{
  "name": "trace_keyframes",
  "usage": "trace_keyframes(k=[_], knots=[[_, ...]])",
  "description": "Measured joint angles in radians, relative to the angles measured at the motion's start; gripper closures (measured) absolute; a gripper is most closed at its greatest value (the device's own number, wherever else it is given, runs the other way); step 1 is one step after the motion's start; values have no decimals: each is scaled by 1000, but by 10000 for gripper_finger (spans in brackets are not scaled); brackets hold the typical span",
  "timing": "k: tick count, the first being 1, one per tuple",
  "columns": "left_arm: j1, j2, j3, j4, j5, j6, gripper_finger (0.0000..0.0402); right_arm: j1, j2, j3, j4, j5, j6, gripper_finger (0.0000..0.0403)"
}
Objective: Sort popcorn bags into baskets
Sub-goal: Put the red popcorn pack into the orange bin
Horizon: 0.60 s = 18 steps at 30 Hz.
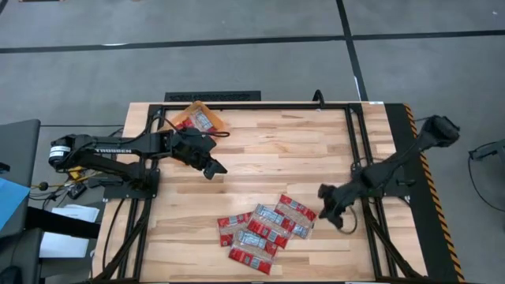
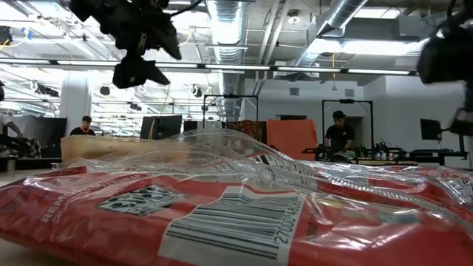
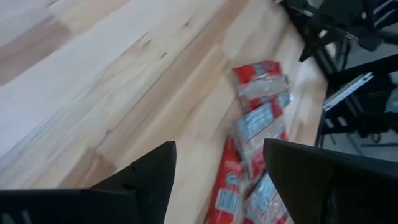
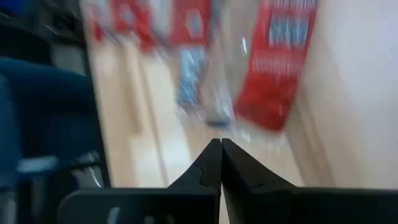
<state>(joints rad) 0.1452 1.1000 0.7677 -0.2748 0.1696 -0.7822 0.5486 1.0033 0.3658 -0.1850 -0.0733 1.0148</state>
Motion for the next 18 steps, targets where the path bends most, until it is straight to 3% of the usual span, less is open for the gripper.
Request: trace_keyframes(k=[4, 9, 18], knots=[[-3, 0, 0, -44, 9, 13, 173, 59, 156, 31, 18, 10, 45, 376], [-12, 0, 0, -59, 9, 14, 173, 53, 304, 79, 22, 13, 28, 384], [-42, 0, 0, -95, -4, 44, 173, -134, 485, 172, 23, -82, -220, 367]])
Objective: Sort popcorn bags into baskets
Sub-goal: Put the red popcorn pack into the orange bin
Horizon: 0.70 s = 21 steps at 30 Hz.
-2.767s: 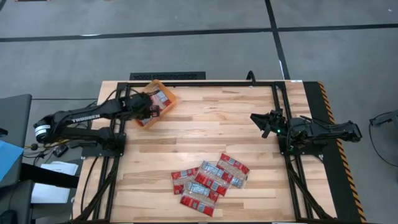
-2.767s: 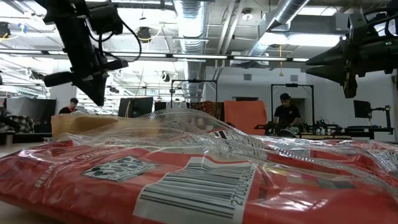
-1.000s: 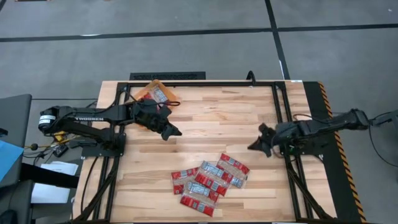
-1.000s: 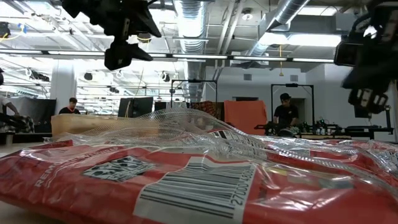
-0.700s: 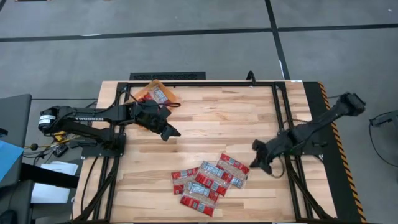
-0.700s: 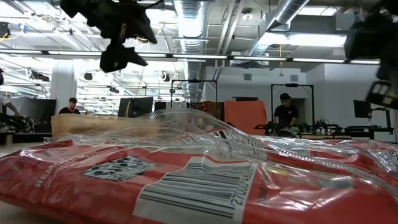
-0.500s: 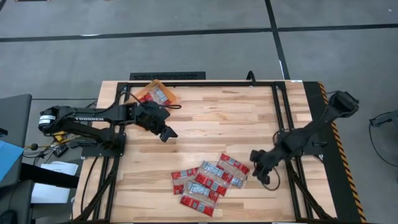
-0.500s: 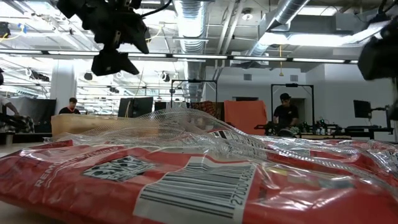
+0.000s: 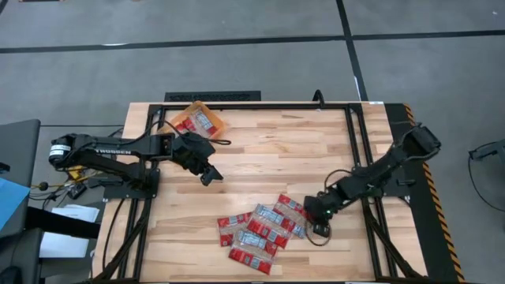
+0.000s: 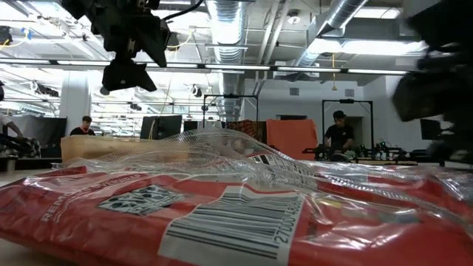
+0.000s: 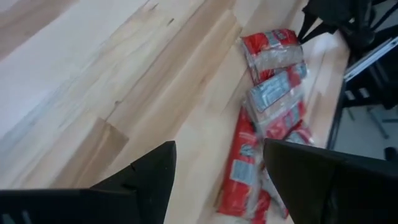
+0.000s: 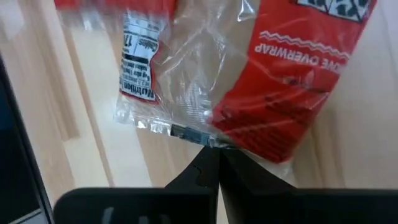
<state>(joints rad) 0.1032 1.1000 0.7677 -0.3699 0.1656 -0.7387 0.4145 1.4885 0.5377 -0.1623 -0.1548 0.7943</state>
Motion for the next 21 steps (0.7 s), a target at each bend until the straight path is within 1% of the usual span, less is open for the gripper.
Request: trace_keyframes(k=[1, 5, 8, 13, 14, 17, 19, 21], knots=[[-1, 0, 0, -6, -9, 9, 173, -30, 10, 9, 9, 2, -37, 366], [-2, 0, 0, -25, -30, 23, 173, -149, 55, 54, 46, 68, -168, 371], [-2, 0, 0, -25, -66, 39, 173, -227, 98, 91, 82, 75, -257, 377], [-1, 0, 0, -22, -136, 89, 173, -357, 215, 174, 247, 120, -415, 378], [-1, 0, 0, -21, -148, 95, 173, -385, 251, 202, 275, 119, -432, 376], [-1, 0, 0, -21, -166, 100, 173, -456, 325, 303, 265, 83, -445, 368], [-1, 0, 0, -20, -184, 100, 173, -483, 351, 358, 246, 41, -481, 365], [0, 0, 0, -13, -210, 104, 173, -503, 356, 416, 234, 29, -532, 364]])
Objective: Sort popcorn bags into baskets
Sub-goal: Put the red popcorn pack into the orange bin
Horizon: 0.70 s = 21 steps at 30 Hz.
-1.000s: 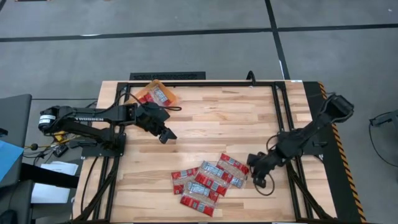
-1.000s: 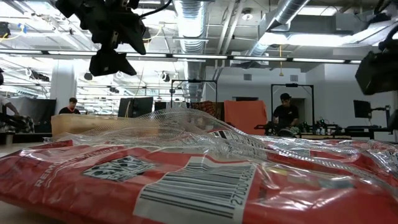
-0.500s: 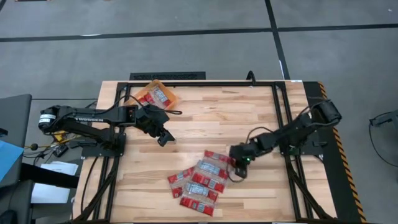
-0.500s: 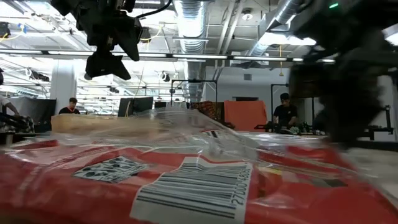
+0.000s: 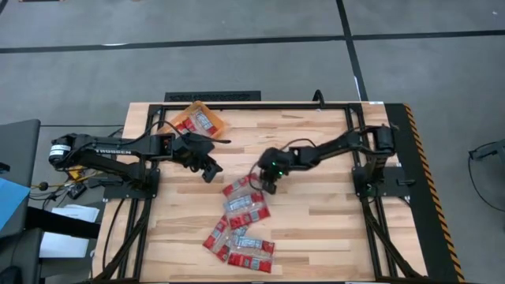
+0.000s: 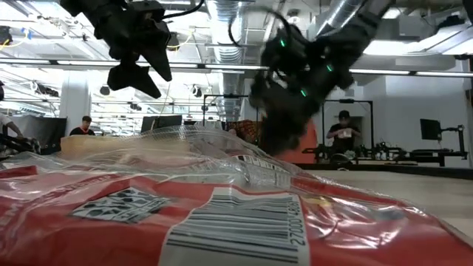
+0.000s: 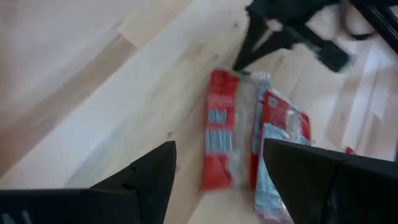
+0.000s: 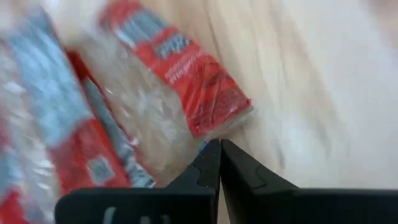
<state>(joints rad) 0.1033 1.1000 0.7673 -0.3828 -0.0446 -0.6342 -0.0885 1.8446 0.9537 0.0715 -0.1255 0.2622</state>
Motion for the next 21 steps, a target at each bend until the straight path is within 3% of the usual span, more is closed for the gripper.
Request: trace_keyframes(k=[3, 10, 14, 21], knots=[[5, 14, 0, 32, -20, 3, 173, -26, -42, 91, -41, -2, -49, 369], [-7, 129, 0, 109, -35, 0, 173, -41, -231, 203, -317, 25, -107, 384], [-8, 245, -1, 98, -28, -31, 165, -4, -341, 204, -497, 56, -69, 379], [-8, 419, -1, 200, 18, -31, 131, 130, -428, 204, -693, 209, 41, 358]])
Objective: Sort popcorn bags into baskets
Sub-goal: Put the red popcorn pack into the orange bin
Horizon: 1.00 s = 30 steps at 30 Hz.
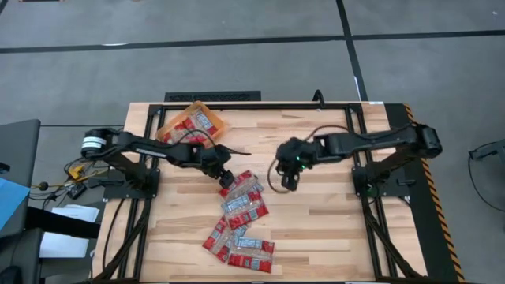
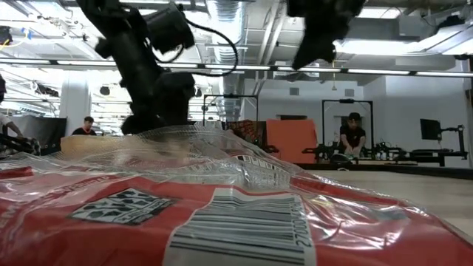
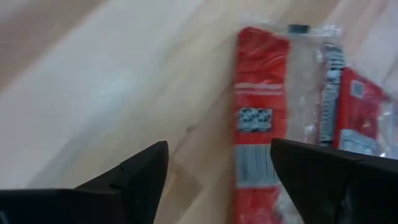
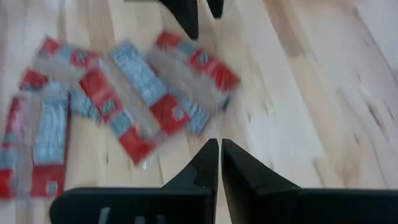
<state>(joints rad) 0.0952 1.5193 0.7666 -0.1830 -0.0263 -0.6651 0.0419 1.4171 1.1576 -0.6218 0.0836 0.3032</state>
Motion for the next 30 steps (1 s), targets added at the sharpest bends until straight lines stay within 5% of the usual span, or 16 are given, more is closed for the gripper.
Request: trace_keyframes(k=[13, 17, 25, 30], knots=[[-13, 220, 7, 188, 192, -16, 141, 195, 49, -1, -88, 104, 143, 377], [-22, 269, 11, 210, 198, -33, 194, 226, 79, -2, -101, 124, 170, 381], [-8, 289, 5, 266, 238, -75, 374, 270, 92, -1, -127, 187, 223, 367], [20, 292, 1, 332, 313, -145, 389, 288, 93, -1, -134, 208, 230, 366]])
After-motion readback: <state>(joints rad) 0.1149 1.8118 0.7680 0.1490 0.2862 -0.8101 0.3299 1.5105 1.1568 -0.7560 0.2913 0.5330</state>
